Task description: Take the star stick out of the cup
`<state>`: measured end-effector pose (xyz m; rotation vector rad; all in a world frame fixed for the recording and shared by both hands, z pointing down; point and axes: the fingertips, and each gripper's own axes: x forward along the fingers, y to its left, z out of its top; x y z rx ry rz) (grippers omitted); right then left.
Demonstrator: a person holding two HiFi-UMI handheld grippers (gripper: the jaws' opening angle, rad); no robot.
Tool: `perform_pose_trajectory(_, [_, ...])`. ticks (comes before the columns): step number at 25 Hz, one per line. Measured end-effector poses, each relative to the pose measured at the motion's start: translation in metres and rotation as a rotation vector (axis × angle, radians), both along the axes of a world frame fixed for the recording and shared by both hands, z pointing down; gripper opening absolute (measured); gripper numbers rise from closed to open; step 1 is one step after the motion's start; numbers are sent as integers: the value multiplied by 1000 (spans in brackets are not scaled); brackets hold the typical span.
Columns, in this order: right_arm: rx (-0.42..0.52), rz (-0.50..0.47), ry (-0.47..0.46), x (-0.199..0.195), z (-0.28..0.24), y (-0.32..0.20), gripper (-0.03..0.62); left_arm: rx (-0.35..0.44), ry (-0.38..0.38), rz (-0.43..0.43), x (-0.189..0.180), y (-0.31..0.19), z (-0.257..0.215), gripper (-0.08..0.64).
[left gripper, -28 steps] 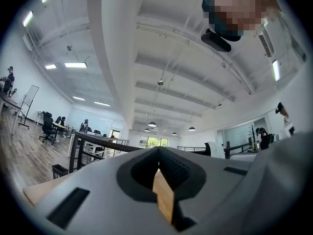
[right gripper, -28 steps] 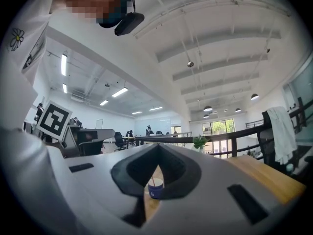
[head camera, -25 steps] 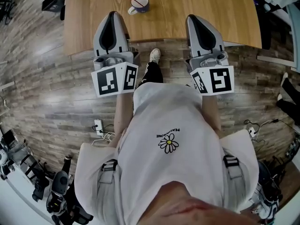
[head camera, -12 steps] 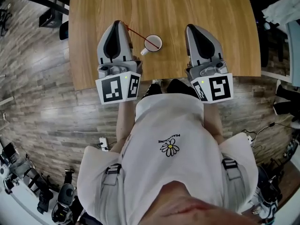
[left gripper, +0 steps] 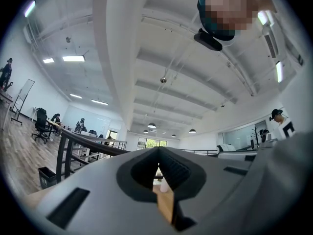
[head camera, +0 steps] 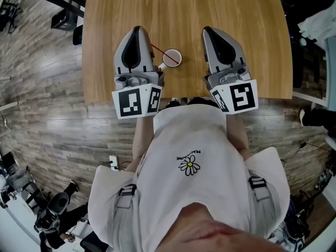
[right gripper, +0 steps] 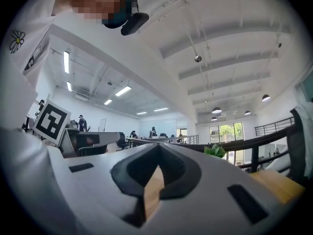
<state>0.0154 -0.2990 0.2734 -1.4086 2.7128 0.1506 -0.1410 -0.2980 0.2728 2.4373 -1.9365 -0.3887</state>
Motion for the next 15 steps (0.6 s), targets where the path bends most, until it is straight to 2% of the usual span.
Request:
perform_pose_trajectory(4, [-2, 2, -13, -3, 6, -5, 8, 11, -3, -19, -7, -2, 1, 17])
perform_pose_trajectory(7, [-10, 3, -19, 4, 3, -2, 8, 50, 51, -30, -14, 4, -15, 18])
perform_pose_trajectory(8, [-13, 2, -21, 6, 2, 0, 8, 50, 70, -12, -15, 4, -17, 65])
perform_pose_trajectory(9, [-16, 0, -21, 7, 2, 0, 8, 38, 85, 10, -17, 2, -17, 120])
perform_pose_trajectory(11, [-21, -3, -19, 7, 1, 2, 8, -6, 104, 33, -23, -3, -7, 184])
perform_pose_trajectory(13, [-22, -9, -16, 8, -1, 4, 8, -68, 138, 25, -31, -7, 12, 207])
perform_pose_trajectory(15, [-26, -15, -14, 7, -1, 4, 8, -157, 205, 7, -40, -12, 47, 207])
